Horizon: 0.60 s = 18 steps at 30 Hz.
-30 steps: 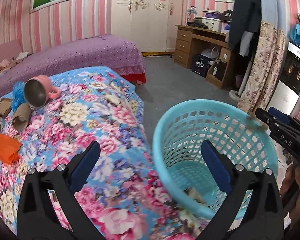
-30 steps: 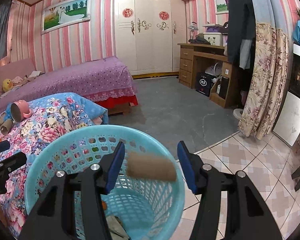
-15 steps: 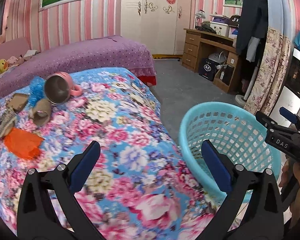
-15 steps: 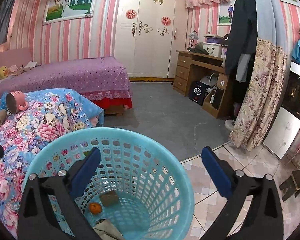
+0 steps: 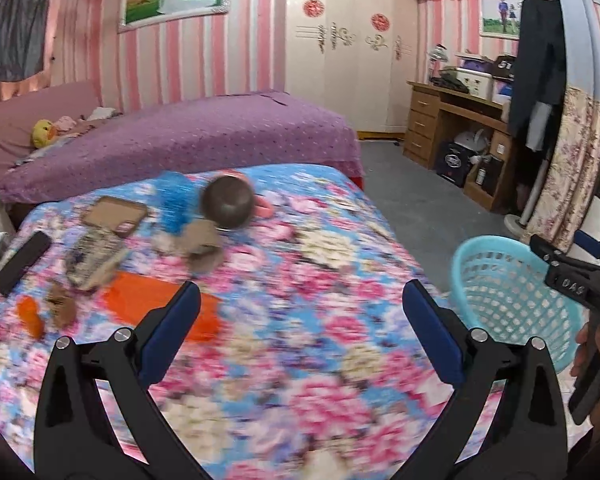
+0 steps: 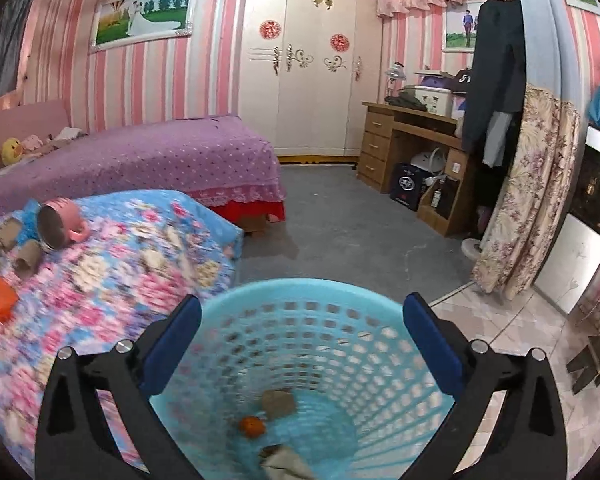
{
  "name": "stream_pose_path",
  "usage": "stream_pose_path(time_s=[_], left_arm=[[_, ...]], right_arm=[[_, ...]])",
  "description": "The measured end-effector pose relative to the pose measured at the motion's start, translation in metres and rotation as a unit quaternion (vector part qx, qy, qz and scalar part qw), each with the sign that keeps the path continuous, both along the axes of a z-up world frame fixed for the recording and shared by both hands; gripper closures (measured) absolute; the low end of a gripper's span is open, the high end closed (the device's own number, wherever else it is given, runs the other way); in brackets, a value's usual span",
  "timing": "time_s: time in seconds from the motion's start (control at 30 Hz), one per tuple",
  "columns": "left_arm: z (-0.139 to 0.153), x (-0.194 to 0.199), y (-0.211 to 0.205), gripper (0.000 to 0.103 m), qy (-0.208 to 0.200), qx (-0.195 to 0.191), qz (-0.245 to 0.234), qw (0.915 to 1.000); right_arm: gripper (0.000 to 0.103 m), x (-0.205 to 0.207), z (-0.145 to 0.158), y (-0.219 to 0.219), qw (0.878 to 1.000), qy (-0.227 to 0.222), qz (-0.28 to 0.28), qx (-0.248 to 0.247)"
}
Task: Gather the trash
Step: 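Move both open tools back over the floral bed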
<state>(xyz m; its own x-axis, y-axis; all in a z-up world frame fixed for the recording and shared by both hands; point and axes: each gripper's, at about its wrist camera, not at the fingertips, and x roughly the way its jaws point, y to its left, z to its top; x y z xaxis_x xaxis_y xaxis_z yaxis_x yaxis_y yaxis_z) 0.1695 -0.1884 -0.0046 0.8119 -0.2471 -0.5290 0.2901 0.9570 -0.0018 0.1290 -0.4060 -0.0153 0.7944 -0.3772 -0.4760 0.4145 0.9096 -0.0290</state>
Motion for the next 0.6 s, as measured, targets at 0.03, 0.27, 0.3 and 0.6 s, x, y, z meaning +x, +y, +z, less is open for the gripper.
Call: stream_pose_path(time_s=[0.03,0.27,0.3,0.6], left_arm=[[0.002,0.001,0.012,0.005,-0.003,0.001,0.008,1.0000],[0.011,0.004,0.088,0.005,-0.009,0.014,0.052,0.9985],[0.011,0.005,0.096,0.005,-0.009,0.015,0.058,0.9982],[-0.015,0.021,0.186,0.005,0.032,-0.019,0.114,0.9928]], right_arm=[[0.004,0.002,0.003,0.009,1.000,-0.005,0.005,0.008],[0.004,0.020,0.008,0.069,0.999,0.002,0.046,0.013],[0.004,0.023,0.008,0.078,0.999,0.005,0.051,0.012],[0.004,0.044,0.000,0.145,0.996,0.028,0.089,0.000]])
